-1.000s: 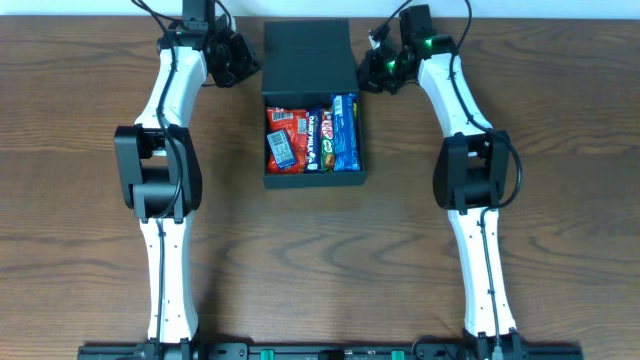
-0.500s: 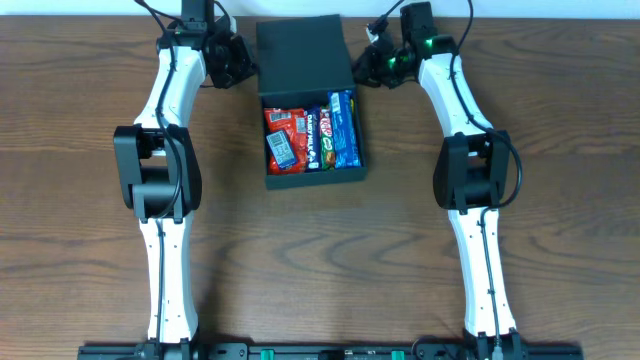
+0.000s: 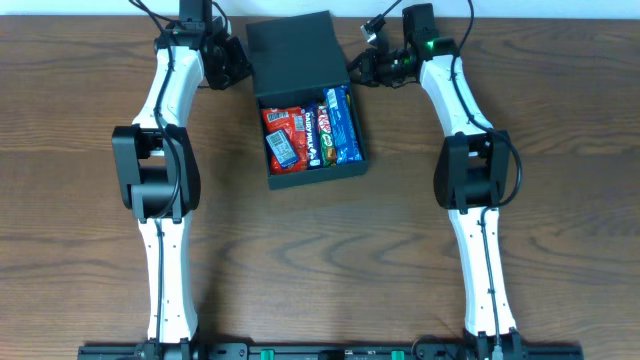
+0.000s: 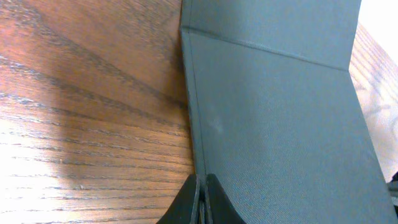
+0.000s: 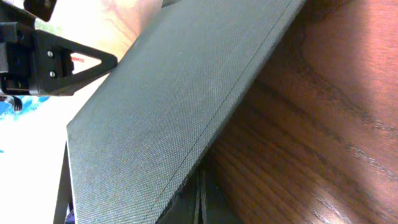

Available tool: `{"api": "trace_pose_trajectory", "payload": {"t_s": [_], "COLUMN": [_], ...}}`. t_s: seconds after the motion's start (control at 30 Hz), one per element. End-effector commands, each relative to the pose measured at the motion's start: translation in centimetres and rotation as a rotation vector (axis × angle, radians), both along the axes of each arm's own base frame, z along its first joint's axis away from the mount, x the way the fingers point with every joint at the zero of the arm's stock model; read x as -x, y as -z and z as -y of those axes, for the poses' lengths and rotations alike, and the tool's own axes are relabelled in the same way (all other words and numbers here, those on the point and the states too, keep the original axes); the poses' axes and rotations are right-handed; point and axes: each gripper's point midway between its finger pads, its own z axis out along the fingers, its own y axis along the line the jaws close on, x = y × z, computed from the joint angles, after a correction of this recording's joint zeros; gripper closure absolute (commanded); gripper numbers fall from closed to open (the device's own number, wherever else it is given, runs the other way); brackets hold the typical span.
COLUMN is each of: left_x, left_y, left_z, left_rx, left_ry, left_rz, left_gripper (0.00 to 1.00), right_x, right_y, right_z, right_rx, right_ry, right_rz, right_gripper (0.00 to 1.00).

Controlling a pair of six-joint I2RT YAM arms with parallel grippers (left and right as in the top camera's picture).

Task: Pack container
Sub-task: 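Swing the lid forward with both grippers to close the box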

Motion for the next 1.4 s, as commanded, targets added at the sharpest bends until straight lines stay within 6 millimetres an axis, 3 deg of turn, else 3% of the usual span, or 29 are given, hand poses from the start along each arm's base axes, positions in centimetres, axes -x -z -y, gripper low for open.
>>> {"api": "trace_pose_trajectory", "payload": {"t_s": [0.0,0.1,0.37,0.43,0.53,0.93,1.13,1.37], "left_x": [-0.7,-0.6,0.3,0.5,1.5,2.2,2.1,0.0], "left_y": [-1.3,-2.5,-5.6,-5.2,-2.9,2.2,3.2,2.0], "left_z": [-1.3,-2.4,-3.2,-3.7,-3.5,0.3,0.9,1.5], "left_rx": [0.022,0.026,-0.021,-0.045,-0.021,0.145,0.175,0.208], "left_ry": [-0.041,-0.059,-0.052,-0.067,-0.096,-0.094,-0.100,-0.062], "left_rz": [0.018,0.025,0.046,0.029,-0.061,-0.203,-0.218,-0.103], "left_gripper": [0.94,0.94,0.94,0.94,0.94,0.94,0.94,0.94], "right_x": [0.9,0.9,0.9,1.0,1.0,1.1,1.1,2.0], "right_y": [-0.6,-0.6,-0.6,-0.7,-0.8,-0.8,-0.9,-2.4], "right_z": [-1.1,-1.1,-1.1,-1.2,-1.2,-1.3,-1.3,-1.9], "right_rx": [-0.071,-0.072,-0.073,-0.080,-0.081,-0.086,-0.090,-0.177], "right_ry": [-0.064,-0.065,-0.064,-0.067,-0.064,-0.069,-0.071,-0.148], "right_rz": [0.011,0.010,0.007,0.005,0.000,-0.001,-0.001,0.044], "right_gripper": [0.98,0.98,0.98,0.98,0.98,0.98,0.98,0.98]}}
